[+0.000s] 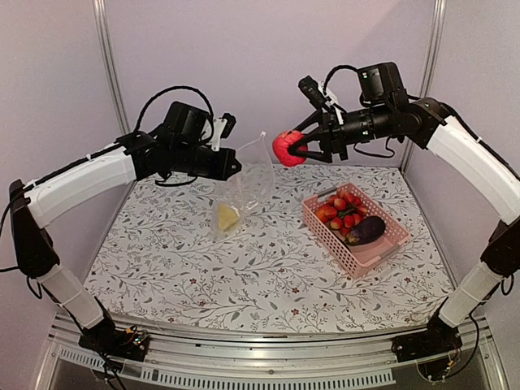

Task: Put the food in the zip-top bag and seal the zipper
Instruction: Place the fake fruit in the zipper food storage bag, then pass from the left arm to the right, then pass from the right arm to the left, then pass from the left arm to the right, then pass from the right arm to the left, then pick up the fake fruit from the bin.

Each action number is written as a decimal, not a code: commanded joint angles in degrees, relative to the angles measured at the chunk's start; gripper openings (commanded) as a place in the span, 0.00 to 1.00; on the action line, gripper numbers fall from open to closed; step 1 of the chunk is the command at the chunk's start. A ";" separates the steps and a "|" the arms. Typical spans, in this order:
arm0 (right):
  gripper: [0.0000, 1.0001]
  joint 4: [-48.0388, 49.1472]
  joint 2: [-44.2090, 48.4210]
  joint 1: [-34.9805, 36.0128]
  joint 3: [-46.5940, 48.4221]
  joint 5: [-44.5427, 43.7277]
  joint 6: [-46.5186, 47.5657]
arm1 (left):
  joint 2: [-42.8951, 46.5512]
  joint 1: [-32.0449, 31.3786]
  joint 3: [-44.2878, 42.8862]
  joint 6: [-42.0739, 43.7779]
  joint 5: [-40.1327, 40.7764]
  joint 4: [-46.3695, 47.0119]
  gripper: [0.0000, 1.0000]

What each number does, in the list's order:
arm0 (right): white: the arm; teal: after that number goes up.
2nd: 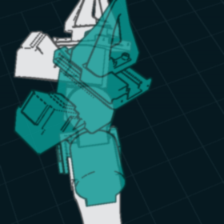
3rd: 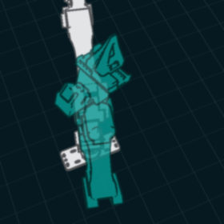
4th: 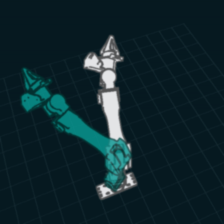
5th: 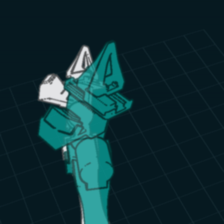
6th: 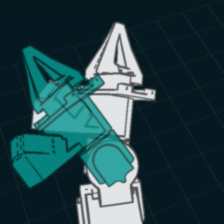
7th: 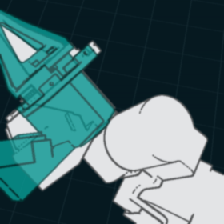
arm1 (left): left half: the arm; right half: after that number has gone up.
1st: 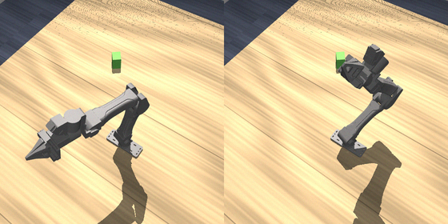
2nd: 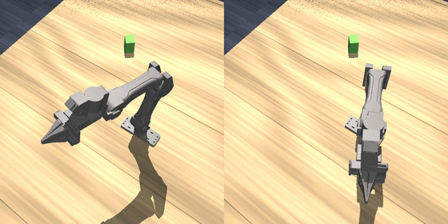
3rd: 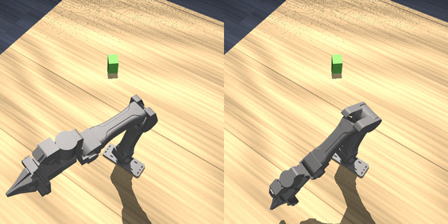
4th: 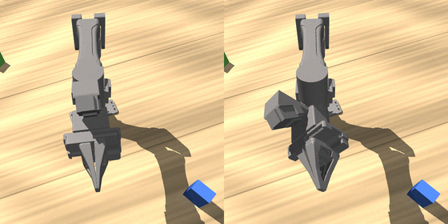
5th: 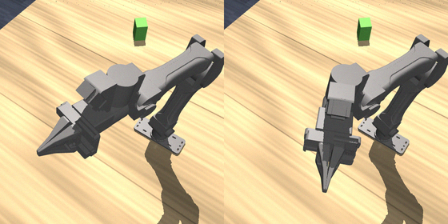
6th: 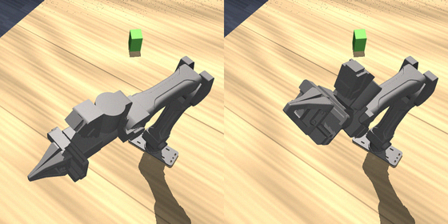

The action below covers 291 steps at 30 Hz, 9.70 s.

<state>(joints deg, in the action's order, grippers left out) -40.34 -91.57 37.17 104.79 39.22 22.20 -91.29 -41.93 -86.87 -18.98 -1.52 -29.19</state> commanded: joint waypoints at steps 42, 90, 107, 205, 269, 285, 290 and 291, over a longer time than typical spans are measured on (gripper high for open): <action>0.56 -1.44 -6.55 16.95 -8.08 -26.15 25.42 | 0.49 -1.40 -0.05 -1.31 -4.61 3.60 0.00; 0.00 -0.88 -9.75 12.98 8.22 -15.89 16.59 | 14.64 -1.05 47.97 13.97 6.85 43.85 0.50; 0.00 0.82 -24.88 10.60 29.92 -20.47 25.31 | 20.45 7.36 12.48 6.93 18.27 -0.03 0.70; 0.23 -7.84 -10.30 19.02 3.58 -28.69 34.23 | -7.03 0.55 -24.93 13.22 -11.71 -29.56 0.18; 0.51 12.92 -1.11 -21.74 -35.62 -17.62 31.90 | 2.42 2.02 -6.40 11.79 -0.26 -15.01 0.00; 0.46 17.13 -1.31 -20.64 -39.48 -25.06 28.81 | 3.34 2.03 -5.68 11.30 0.54 -14.43 0.09; 0.19 18.53 -2.07 -21.05 -39.22 -25.03 26.48 | 2.42 2.02 -6.24 11.31 0.94 -14.59 0.13; 0.14 18.68 -2.15 -21.02 -39.11 -25.21 26.23 | 2.23 2.03 -6.74 11.12 0.94 -14.95 0.13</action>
<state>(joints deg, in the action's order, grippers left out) -23.88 -93.49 16.43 66.06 15.22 50.94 -88.75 -39.40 -93.17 -7.60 -1.19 -44.34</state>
